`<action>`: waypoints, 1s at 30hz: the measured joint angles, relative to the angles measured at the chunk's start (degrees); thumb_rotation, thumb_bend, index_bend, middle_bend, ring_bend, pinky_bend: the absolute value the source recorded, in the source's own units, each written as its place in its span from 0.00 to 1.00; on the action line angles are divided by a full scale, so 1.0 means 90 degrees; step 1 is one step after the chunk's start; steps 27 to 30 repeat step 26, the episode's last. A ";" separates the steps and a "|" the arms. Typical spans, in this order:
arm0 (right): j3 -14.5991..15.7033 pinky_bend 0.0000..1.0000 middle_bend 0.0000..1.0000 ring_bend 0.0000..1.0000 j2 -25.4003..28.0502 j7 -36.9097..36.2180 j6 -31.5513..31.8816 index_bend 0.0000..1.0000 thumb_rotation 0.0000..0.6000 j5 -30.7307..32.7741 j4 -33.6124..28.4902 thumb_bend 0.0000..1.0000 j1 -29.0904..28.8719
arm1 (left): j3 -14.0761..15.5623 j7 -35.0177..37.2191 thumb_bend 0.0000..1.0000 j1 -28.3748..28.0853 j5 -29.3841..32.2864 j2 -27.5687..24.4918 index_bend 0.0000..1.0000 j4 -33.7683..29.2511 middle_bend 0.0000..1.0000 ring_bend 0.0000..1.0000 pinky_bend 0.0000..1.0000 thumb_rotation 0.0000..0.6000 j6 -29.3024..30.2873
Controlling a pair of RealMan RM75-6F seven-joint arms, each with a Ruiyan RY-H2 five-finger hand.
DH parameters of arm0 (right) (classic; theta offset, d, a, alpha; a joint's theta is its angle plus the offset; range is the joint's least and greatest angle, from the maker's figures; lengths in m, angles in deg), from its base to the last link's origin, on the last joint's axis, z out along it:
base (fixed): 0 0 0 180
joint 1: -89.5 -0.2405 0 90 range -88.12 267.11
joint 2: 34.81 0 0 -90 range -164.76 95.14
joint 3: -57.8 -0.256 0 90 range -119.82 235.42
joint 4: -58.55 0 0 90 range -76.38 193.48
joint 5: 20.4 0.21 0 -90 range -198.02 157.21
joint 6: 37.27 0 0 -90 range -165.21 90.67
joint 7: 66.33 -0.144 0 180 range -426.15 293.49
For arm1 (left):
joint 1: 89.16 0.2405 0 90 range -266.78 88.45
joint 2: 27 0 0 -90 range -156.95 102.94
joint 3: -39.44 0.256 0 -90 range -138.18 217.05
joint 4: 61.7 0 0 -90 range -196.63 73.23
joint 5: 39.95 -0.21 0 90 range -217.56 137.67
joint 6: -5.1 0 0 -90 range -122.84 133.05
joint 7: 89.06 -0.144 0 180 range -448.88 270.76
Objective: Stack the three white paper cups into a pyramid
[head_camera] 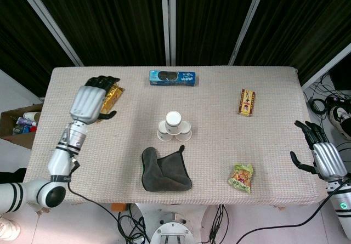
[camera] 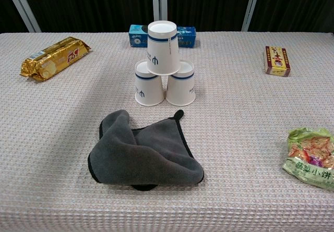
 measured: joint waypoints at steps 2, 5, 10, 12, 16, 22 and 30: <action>0.0037 0.00 0.14 0.01 -0.0089 -0.0069 0.0136 0.04 1.00 -0.0100 0.0138 0.38 0.0040 | 0.0270 0.0169 0.16 0.0570 -0.0503 -0.0023 0.19 0.0251 0.20 0.15 0.20 1.00 0.0470; 0.0119 0.00 0.13 0.01 -0.0190 -0.0087 0.0259 0.05 1.00 -0.0209 0.0275 0.38 0.0117 | 0.0639 0.0360 0.16 0.1320 -0.1081 -0.0005 0.19 0.0617 0.20 0.15 0.20 1.00 0.1023; 0.0172 0.00 0.13 0.01 -0.0275 0.0068 0.0471 0.05 1.00 -0.0277 0.0320 0.38 0.0238 | 0.1151 0.0516 0.16 0.2370 -0.1743 0.0114 0.19 0.1083 0.20 0.15 0.20 1.00 0.1639; 0.0173 0.00 0.13 0.01 -0.0322 0.0228 0.0556 0.05 1.00 -0.0265 0.0316 0.37 0.0299 | 0.1327 0.0544 0.16 0.2774 -0.1983 0.0173 0.19 0.1208 0.20 0.15 0.20 1.00 0.1863; 0.0184 0.00 0.12 0.01 -0.0396 0.0623 0.0605 0.02 1.00 -0.0154 0.0197 0.34 0.0413 | 0.1502 0.0664 0.16 0.3444 -0.2253 0.0294 0.19 0.1397 0.20 0.15 0.19 1.00 0.2167; 0.0257 0.00 0.12 0.01 -0.0454 0.0904 0.0592 0.01 1.00 -0.0138 -0.0017 0.34 0.0512 | 0.1539 0.0749 0.16 0.4161 -0.2627 0.0391 0.19 0.1507 0.20 0.15 0.19 1.00 0.2503; 0.0313 0.00 0.11 0.01 -0.0443 0.0809 0.0641 0.00 1.00 -0.0183 -0.0047 0.35 0.0576 | 0.1486 0.0683 0.16 0.4481 -0.2960 0.0447 0.19 0.1540 0.20 0.15 0.19 1.00 0.2663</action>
